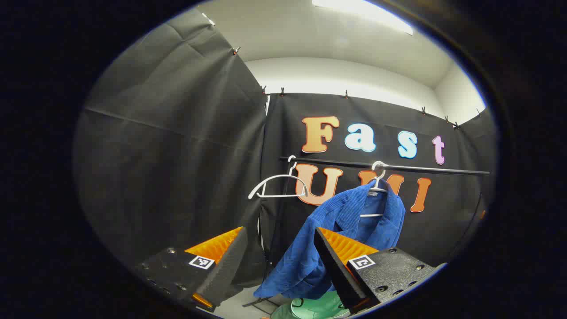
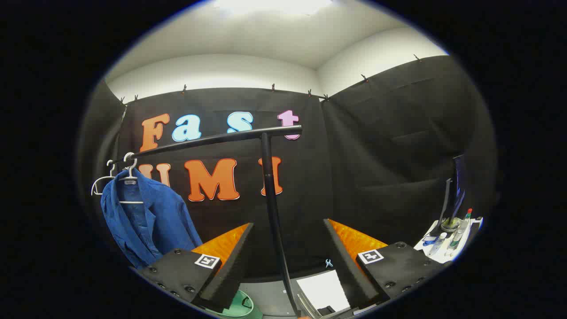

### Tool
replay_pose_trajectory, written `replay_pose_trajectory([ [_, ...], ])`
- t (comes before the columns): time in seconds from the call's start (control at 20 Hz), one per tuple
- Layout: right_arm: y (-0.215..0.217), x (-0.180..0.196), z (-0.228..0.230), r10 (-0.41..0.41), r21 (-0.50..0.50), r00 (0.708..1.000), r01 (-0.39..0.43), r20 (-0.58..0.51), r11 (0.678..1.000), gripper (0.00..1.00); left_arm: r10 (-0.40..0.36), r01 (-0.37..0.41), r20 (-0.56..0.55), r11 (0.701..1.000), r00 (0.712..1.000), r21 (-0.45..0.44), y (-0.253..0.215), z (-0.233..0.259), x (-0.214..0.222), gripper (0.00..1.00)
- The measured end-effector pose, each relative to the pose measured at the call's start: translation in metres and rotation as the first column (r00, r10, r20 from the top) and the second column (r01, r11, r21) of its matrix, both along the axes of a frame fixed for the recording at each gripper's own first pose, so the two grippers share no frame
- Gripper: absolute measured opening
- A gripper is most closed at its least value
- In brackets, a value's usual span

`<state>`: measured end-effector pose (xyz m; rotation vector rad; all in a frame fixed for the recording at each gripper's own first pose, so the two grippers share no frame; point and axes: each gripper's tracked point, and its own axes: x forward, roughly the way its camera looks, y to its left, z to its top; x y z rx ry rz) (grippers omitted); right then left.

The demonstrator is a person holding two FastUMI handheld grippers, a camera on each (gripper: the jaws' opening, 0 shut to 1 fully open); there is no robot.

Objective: Grasp the clothes on the hanger with both hands and then place them into the laundry hamper below.

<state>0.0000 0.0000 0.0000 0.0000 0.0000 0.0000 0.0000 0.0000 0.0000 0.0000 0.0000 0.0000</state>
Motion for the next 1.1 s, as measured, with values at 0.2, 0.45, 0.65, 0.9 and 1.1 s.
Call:
replay_pose_trajectory([
  [0.2, 0.018, -0.003, -0.004, 0.008, 0.013, 1.0, -0.008, -0.009, 1.0, 0.98, -0.009, 0.009, -0.003, 1.0, 1.0, 0.009, 0.008, -0.006, 0.012, 0.95],
  [0.45, 0.03, 0.002, -0.002, -0.004, 0.009, 1.0, 0.004, 0.002, 1.0, 0.98, -0.018, 0.018, -0.002, 0.998, 1.0, 0.052, 0.007, -0.002, 0.015, 0.95],
  [0.65, 0.041, 0.008, -0.008, 0.006, 0.002, 1.0, -0.006, -0.013, 1.0, 0.98, -0.026, 0.026, -0.006, 0.999, 1.0, 0.037, 0.006, -0.003, 0.013, 0.95],
  [0.9, 0.062, 0.013, -0.025, 0.046, 0.02, 0.998, -0.045, -0.05, 0.999, 0.98, -0.039, 0.04, -0.022, 0.998, 0.999, 0.053, 0.001, -0.009, 0.017, 0.92],
  [1.1, 0.097, 0.022, -0.033, 0.118, 0.029, 0.991, -0.117, -0.068, 0.993, 0.98, -0.085, 0.086, -0.045, 0.996, 0.995, 0.031, -0.016, -0.017, 0.021, 0.92],
])
